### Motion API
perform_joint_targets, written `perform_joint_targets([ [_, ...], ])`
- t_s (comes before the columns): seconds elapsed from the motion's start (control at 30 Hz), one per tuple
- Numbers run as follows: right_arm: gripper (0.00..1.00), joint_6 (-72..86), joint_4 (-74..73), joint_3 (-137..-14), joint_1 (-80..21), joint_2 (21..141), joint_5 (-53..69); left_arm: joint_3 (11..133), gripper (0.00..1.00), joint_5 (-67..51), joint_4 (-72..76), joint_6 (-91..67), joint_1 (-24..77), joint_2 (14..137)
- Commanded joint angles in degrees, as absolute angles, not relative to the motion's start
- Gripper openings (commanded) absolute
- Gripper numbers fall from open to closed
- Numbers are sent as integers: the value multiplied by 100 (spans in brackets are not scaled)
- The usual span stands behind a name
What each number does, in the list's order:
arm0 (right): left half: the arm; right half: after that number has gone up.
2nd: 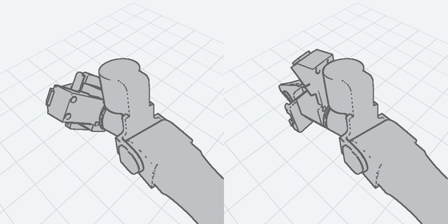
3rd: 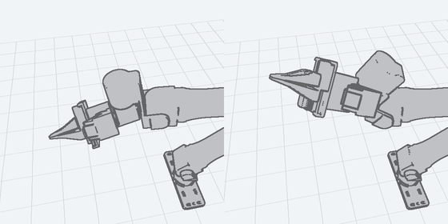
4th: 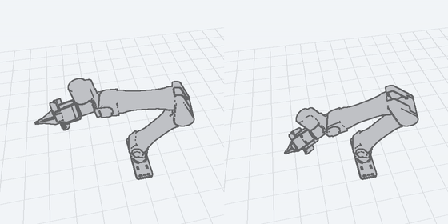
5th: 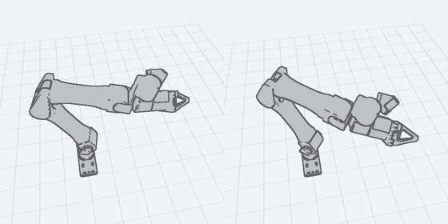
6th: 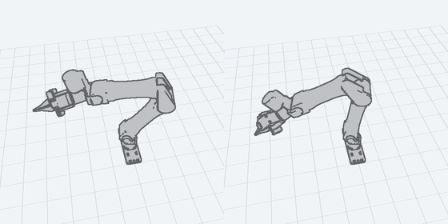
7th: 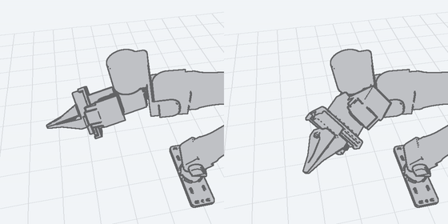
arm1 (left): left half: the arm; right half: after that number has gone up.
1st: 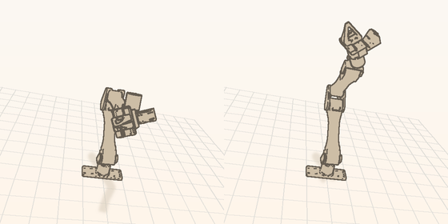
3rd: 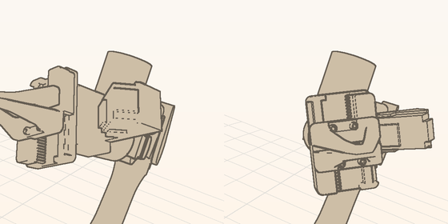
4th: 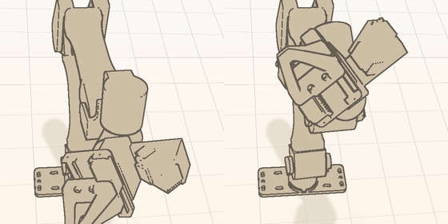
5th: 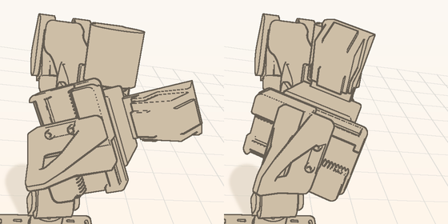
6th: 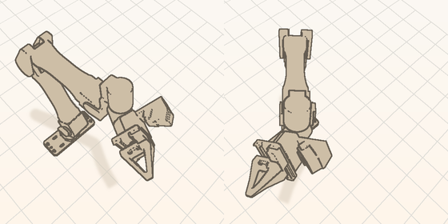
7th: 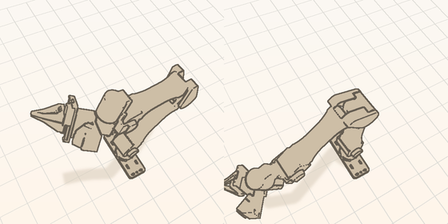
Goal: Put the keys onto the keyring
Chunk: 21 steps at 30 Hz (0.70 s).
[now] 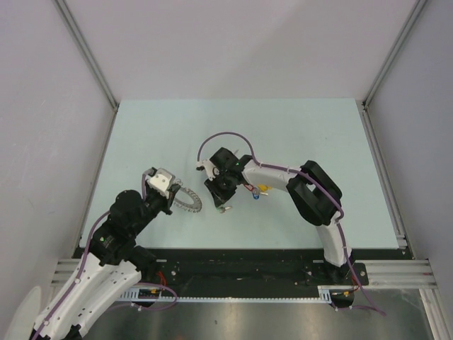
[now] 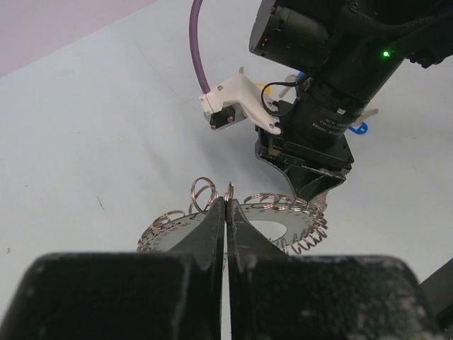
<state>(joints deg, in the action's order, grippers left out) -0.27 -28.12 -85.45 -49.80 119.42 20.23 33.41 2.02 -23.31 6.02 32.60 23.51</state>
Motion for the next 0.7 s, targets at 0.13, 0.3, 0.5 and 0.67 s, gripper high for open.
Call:
perform_joint_targets([
  [0.13,1,-228,-3155,-8877,-5036,12032,2110,3349,1,255,-2092,571,3252,2320],
  [0.3,0,-255,-2673,-8274,-5019,11376,1952,3349,1,246,-2100,571,3261,2303],
  [0.5,0,-246,-320,-6533,-4992,10293,1512,3349,1,255,-2083,580,3252,2268],
  [0.67,0,-185,1455,-5206,-5010,9582,1205,3331,1,290,-2083,571,3252,2215],
])
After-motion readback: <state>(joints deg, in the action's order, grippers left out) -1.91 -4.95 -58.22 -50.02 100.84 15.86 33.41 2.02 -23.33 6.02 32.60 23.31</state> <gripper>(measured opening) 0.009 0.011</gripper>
